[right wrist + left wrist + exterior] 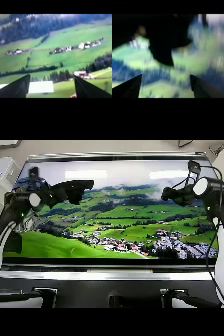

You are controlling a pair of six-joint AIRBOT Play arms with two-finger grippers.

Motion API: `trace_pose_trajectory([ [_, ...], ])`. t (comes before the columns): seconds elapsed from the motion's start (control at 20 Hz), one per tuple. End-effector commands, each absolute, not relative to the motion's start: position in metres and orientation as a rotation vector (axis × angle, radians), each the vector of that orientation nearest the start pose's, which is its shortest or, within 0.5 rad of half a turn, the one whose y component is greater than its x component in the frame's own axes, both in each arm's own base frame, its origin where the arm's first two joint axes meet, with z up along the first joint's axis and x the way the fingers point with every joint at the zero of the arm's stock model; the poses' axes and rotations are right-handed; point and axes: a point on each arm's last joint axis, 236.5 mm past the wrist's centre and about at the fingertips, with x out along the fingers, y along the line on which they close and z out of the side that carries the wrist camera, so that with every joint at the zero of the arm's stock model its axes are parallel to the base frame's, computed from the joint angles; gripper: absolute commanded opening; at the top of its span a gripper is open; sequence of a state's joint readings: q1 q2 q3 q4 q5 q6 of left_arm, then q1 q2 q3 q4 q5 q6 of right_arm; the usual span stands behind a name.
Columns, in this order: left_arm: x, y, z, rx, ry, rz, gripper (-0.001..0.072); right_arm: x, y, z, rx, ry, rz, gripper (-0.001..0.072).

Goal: Fold the clothes and pants, and hang the long-sleeved shirts on hangers.

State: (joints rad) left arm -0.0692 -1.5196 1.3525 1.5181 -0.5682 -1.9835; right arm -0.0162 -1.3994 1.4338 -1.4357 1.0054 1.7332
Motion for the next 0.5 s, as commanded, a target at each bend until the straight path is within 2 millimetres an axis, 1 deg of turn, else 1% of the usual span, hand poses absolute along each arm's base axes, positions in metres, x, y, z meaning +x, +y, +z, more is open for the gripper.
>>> trace_pose_trajectory([
  [0.0,0.609,0.009,0.034,-0.945,0.691,0.264,0.0702,0.497,0.017,0.09,0.255,0.896,-0.013,0.0617],
  [0.05,0.604,0.02,0.005,-1.022,0.818,0.313,0.0702,0.496,0.017,0.089,0.255,0.9,-0.013,0.0626],
  [0.1,0.599,0.026,-0.018,-1.094,0.91,0.341,0.0702,0.494,0.017,0.088,0.254,0.908,-0.013,0.0628],
  [0.15,0.598,0.029,-0.036,-1.171,0.962,0.353,0.0702,0.493,0.018,0.087,0.254,0.918,-0.013,0.0628],
  [0.2,0.599,0.031,-0.048,-1.217,0.976,0.351,0.0702,0.49,0.018,0.085,0.254,0.931,-0.014,0.0628],
  [0.35,0.606,0.034,-0.073,-1.233,0.969,0.363,0.0703,0.487,0.018,0.082,0.254,0.95,-0.013,0.0628],
  [0.45,0.623,0.035,-0.078,-1.265,0.898,0.344,0.0703,0.485,0.019,0.081,0.256,0.957,-0.012,0.0628],
])
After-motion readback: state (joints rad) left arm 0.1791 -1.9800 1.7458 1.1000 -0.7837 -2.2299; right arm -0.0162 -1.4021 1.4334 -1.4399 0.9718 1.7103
